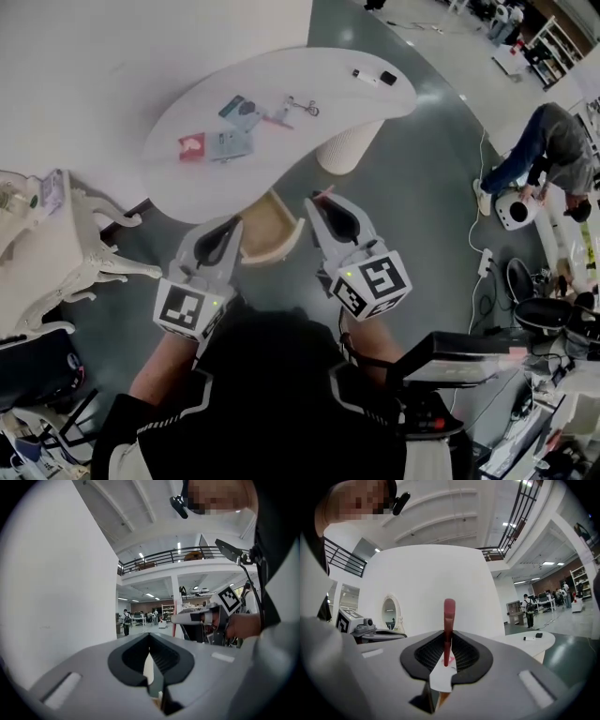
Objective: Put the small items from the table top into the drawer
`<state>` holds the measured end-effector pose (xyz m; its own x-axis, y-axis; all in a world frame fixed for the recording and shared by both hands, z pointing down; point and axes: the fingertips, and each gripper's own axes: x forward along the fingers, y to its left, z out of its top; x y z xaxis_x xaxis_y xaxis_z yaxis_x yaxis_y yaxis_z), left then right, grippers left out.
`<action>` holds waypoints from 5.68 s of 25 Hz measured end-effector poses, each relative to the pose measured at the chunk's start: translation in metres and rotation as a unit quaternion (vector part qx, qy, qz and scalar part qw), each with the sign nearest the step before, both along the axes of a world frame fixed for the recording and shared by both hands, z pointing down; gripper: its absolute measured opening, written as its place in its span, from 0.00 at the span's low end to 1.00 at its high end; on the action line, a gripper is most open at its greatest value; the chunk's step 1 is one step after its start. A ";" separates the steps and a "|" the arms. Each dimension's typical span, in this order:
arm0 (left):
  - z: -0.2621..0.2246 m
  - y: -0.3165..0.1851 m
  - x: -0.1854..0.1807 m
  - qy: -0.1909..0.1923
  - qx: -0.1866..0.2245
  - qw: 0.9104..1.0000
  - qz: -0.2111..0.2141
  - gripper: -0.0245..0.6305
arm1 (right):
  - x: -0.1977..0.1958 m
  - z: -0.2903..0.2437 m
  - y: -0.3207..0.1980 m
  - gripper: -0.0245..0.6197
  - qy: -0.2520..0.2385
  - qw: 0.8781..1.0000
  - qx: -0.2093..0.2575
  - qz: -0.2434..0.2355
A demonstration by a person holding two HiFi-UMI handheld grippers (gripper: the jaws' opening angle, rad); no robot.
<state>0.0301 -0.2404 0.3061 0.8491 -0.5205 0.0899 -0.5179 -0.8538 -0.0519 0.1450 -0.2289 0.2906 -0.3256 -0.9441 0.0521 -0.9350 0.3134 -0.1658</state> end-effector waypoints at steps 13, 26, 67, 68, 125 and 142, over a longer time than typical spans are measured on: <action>0.013 -0.043 -0.055 0.024 -0.013 0.997 0.071 0.04 | -0.053 -0.002 -0.036 0.12 0.032 0.998 -0.016 0.058; 0.046 -0.057 -0.046 0.011 -0.055 0.994 0.090 0.04 | -0.056 0.046 -0.060 0.12 0.041 0.995 -0.080 0.036; 0.308 -0.043 -0.024 -0.153 -0.207 0.966 0.021 0.04 | -0.089 0.373 -0.073 0.12 0.351 0.830 -0.291 -0.320; 0.313 -0.044 -0.026 -0.155 -0.211 0.965 0.018 0.04 | -0.091 0.379 -0.073 0.12 0.360 0.823 -0.292 -0.327; 0.426 -0.066 -0.047 -0.180 -0.249 0.951 -0.012 0.04 | -0.102 0.593 -0.091 0.12 0.586 0.558 -0.294 -0.509; 0.427 -0.064 -0.060 -0.176 -0.258 0.950 -0.028 0.04 | -0.102 0.608 -0.091 0.12 0.581 0.561 -0.319 -0.497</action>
<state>-0.0294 -0.3047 0.7327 0.6914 -0.3736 0.6184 -0.5916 -0.7840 0.1878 0.0435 -0.3195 0.8987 -0.0710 0.0045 0.9975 0.0549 0.9985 -0.0006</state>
